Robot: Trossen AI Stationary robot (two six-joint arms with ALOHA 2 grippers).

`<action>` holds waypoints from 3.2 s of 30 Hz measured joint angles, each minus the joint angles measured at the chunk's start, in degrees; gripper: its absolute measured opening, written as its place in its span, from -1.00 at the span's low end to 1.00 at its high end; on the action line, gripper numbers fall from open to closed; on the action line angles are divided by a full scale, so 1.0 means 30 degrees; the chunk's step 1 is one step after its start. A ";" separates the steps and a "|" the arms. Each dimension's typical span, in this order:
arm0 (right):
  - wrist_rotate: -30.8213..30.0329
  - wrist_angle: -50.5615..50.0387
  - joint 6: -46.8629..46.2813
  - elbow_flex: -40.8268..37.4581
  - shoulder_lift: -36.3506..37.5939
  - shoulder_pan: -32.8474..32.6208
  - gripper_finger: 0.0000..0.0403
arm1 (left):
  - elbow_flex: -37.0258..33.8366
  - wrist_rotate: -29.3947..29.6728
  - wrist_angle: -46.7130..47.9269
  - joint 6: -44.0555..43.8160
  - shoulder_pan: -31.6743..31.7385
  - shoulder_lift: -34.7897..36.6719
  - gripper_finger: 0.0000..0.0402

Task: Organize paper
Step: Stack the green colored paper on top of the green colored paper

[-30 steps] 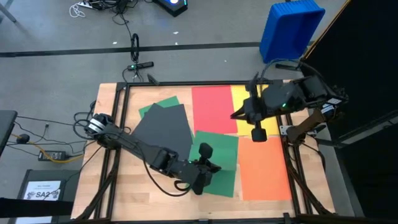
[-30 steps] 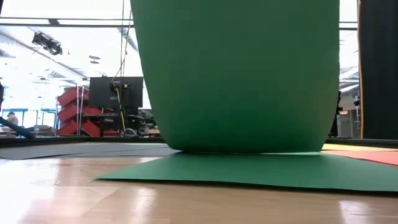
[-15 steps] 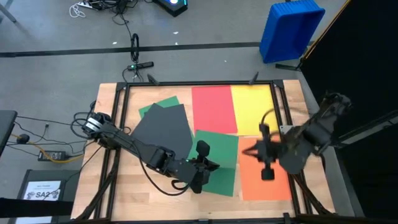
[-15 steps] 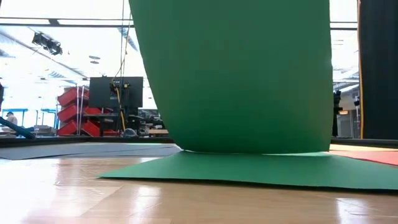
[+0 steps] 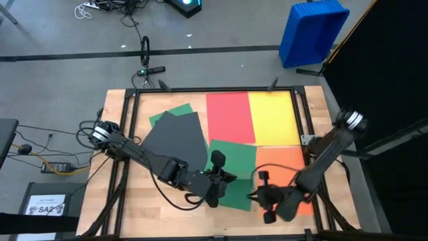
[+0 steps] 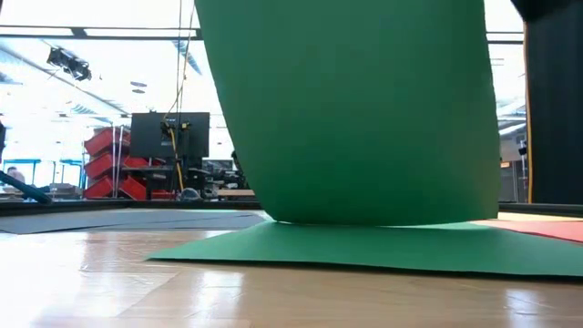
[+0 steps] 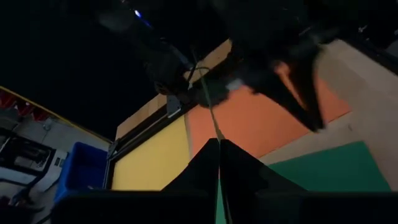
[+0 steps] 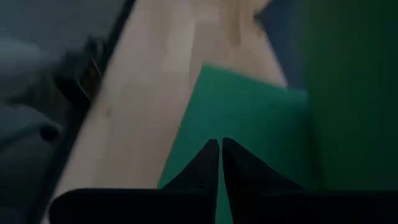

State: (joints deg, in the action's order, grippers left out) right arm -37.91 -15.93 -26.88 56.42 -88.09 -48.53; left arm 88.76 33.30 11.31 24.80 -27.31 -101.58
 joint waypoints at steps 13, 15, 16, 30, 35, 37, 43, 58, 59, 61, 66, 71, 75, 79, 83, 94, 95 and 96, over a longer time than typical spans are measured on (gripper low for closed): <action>-0.3917 0.0003 0.0342 0.3657 -0.6984 0.0583 -1.00 | 0.3975 0.2085 0.5261 0.2071 0.0459 0.0015 -1.00; -0.4541 0.0025 0.0355 0.4375 -0.7432 0.0340 -1.00 | 0.4989 0.2368 0.6640 0.2226 0.0685 0.0015 -1.00; -0.4876 0.0031 0.0443 0.4690 -0.7479 0.0130 -1.00 | 0.5455 0.2416 0.7177 0.2254 0.0843 0.0015 -1.00; -0.6251 -0.0013 -0.1072 0.5291 -0.7469 -0.1458 -1.00 | 0.8999 -0.0931 0.9854 0.7104 0.4519 0.0009 -1.00; -0.7147 -0.0180 -0.1999 0.5283 -0.7469 -0.1721 -1.00 | 0.9053 -0.1126 1.0451 1.0144 0.5393 -0.0120 -1.00; -0.7463 -0.0201 -0.2232 0.5283 -0.7475 -0.1798 -1.00 | 0.9048 -0.1179 1.0378 1.1777 0.5786 -0.0199 -1.00; -0.7826 -0.0467 -0.3645 0.5276 -0.7472 -0.1860 -1.00 | 0.9410 -0.2689 1.0462 1.4024 0.7636 -0.0167 -1.00; -1.0086 -0.6681 -1.1934 0.5261 -0.6099 -0.3975 -1.00 | 0.9388 -0.2964 1.1453 1.3872 0.7299 -0.3805 -1.00; -1.0182 -0.7138 -1.2463 0.5261 -0.6046 -0.4204 -1.00 | 0.9381 -0.2772 1.1617 1.3382 0.7115 -0.3982 -1.00; -1.0576 -0.8133 -1.3686 0.5261 -0.5982 -0.4683 -1.00 | 0.9374 -0.2098 1.1786 1.2181 0.6633 -0.4199 -1.00; -1.0783 -1.1424 -1.7425 0.5261 -0.5953 -0.5546 -1.00 | 0.9376 -0.0398 1.1959 0.9165 0.5418 -0.4197 -1.00; -1.0859 -1.2946 -1.9110 0.5261 -0.5953 -0.5850 -1.00 | 0.9374 0.2592 1.3525 0.7375 0.4284 -0.4204 -1.00; -1.0856 -1.2980 -1.9160 0.5261 -0.5946 -0.5843 -1.00 | 0.9374 0.3398 1.5096 0.5497 0.3661 -0.4197 -1.00; -1.0855 -1.2980 -1.9166 0.5261 -0.5946 -0.5843 -1.00 | 0.9374 0.3614 1.6109 0.3546 0.3031 -0.4204 -1.00; -1.0855 -1.2971 -1.9182 0.5261 -0.5946 -0.5843 -1.00 | 0.9374 0.4098 1.6691 0.1783 0.2239 -0.4197 -1.00; -1.0064 -1.2951 -1.9509 0.5269 -0.5946 -0.5589 -1.00 | 0.9374 0.4429 2.1641 -0.6352 0.0954 -0.4197 -1.00; -0.9714 -1.2957 -1.9515 0.5263 -0.5946 -0.5477 -1.00 | 0.9374 0.4058 2.1571 -0.6802 0.0762 -0.4197 -1.00; -0.9365 -1.2960 -1.9504 0.5267 -0.5946 -0.5368 -1.00 | 0.9374 0.3763 2.1458 -0.7202 0.0584 -0.4197 -1.00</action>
State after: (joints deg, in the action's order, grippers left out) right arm -66.01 -54.81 -85.39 72.22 -105.93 -64.64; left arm 116.88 44.59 75.69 3.20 -25.56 -114.17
